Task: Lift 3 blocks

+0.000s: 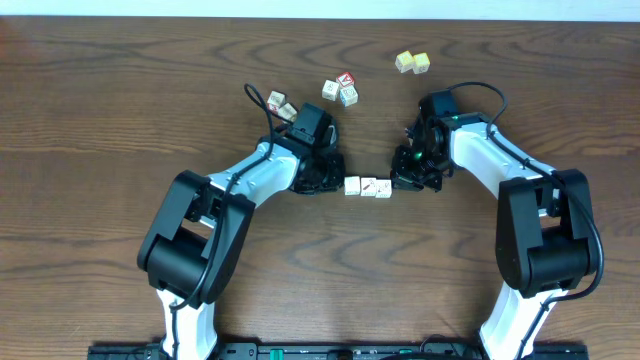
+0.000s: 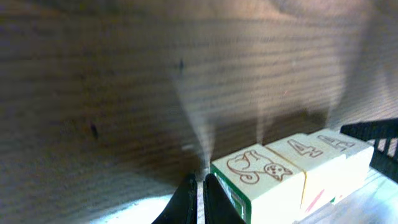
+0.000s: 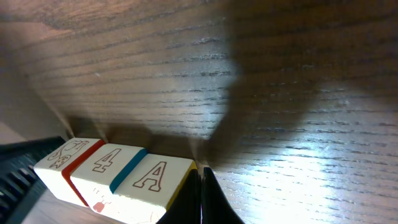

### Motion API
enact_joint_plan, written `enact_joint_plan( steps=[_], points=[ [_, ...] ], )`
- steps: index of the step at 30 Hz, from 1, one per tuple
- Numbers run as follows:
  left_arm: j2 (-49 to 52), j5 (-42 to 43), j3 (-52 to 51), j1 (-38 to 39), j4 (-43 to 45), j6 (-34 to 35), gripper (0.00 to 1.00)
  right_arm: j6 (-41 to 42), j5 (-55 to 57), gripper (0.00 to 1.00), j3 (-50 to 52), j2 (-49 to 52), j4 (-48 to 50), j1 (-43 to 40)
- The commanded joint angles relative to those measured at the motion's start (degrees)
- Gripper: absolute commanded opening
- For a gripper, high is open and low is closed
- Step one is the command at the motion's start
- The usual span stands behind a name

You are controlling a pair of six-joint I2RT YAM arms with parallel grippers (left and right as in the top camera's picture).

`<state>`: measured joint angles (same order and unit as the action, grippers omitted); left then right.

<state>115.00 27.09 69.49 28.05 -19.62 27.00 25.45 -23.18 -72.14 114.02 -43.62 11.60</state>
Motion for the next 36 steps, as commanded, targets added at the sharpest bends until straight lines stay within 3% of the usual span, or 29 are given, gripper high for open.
enact_joint_plan(
  steps=[1, 22, 31, 36],
  points=[
    [0.74, 0.85, 0.98, 0.96, -1.09, -0.2, 0.07, 0.76, -0.28, 0.01, 0.31, 0.26, 0.59, 1.25],
    [-0.83, 0.28, 0.98, 0.83, -5.66, -4.5, 0.07, -0.76, -0.2, 0.01, -0.46, 0.2, 1.05, 0.61],
    [-5.57, -8.79, 0.98, -3.04, -11.52, -4.46, 0.07, -2.4, 11.13, 0.01, -11.41, 0.2, -11.67, -2.1],
    [-5.64, -8.76, 0.98, -3.08, -11.47, -4.15, 0.07, -4.35, 10.88, 0.01, -14.4, 0.2, -8.26, 0.59]
  ],
)
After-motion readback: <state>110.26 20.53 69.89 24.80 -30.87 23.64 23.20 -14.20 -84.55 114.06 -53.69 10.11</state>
